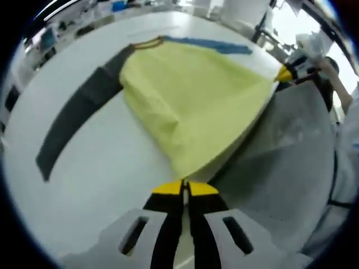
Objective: Fold the garment on the visible template until the final outline fits inside the template.
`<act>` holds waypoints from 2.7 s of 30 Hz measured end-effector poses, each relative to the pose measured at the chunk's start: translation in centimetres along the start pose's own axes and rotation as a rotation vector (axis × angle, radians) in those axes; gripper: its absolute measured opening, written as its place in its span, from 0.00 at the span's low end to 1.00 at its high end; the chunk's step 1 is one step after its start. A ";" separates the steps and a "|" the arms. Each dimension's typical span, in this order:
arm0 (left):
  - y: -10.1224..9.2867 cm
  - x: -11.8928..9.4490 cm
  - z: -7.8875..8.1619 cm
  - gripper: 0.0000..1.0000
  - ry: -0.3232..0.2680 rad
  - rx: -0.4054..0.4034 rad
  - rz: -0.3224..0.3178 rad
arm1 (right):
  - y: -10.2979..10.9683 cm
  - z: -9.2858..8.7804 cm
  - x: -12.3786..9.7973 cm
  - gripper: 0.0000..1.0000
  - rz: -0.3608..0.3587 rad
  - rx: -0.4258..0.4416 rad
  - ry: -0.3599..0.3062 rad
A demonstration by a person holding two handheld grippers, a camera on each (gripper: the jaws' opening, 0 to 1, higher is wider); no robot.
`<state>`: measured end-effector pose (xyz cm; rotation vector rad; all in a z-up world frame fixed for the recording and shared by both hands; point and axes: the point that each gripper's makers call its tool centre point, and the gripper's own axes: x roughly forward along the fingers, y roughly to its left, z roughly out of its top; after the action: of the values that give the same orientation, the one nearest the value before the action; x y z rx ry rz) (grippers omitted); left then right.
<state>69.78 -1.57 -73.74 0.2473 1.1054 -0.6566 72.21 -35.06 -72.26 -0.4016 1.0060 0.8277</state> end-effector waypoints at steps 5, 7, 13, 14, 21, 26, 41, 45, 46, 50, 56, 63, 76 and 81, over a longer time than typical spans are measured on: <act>-0.3 0.8 -0.7 0.00 0.034 0.013 -0.005 | 0.2 -0.8 0.9 0.01 0.013 -0.001 0.038; -0.2 1.1 -1.0 0.00 0.047 0.012 -0.010 | 0.3 -1.0 1.2 0.01 0.020 -0.001 0.046; 0.0 2.0 -1.7 0.00 0.081 0.009 -0.013 | 0.3 -1.7 1.9 0.01 0.032 0.007 0.076; 0.0 2.1 -1.7 0.00 0.084 0.010 -0.013 | 0.4 -1.7 1.9 0.01 0.034 0.008 0.079; 0.1 2.6 -2.2 0.00 0.113 0.018 -0.015 | 0.6 -2.4 2.6 0.01 0.047 0.010 0.103; 0.0 2.7 -2.3 0.00 0.120 0.013 -0.017 | 0.6 -2.6 2.9 0.01 0.052 0.007 0.113; 0.0 3.2 -2.7 0.00 0.159 0.013 -0.027 | 0.7 -3.2 3.8 0.01 0.065 0.007 0.136; 0.0 3.4 -2.9 0.00 0.171 0.016 -0.026 | 0.7 -3.3 4.0 0.01 0.069 0.009 0.141; 0.0 3.4 -2.9 0.00 0.173 0.016 -0.027 | 0.7 -3.4 4.1 0.01 0.071 0.009 0.144; 0.0 3.4 -2.9 0.00 0.175 0.014 -0.028 | 0.8 -3.5 4.3 0.01 0.077 0.011 0.149; -0.1 3.5 -2.9 0.00 0.169 0.031 -0.032 | 0.9 -3.4 4.3 0.01 0.088 -0.002 0.147; -0.4 3.2 -2.7 0.00 0.142 0.019 -0.051 | 1.3 -3.1 4.1 0.01 0.097 -0.020 0.128; -1.6 1.9 -1.4 0.06 0.064 0.034 -0.083 | 1.3 -2.4 3.0 0.07 0.073 -0.040 0.090; -1.9 0.9 -0.2 0.11 0.007 0.045 -0.080 | 1.3 -2.0 2.2 0.11 0.052 -0.050 0.070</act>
<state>68.75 -3.27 -74.42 0.2451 1.1129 -0.7531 70.66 -34.57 -75.08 -0.4513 1.0658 0.8924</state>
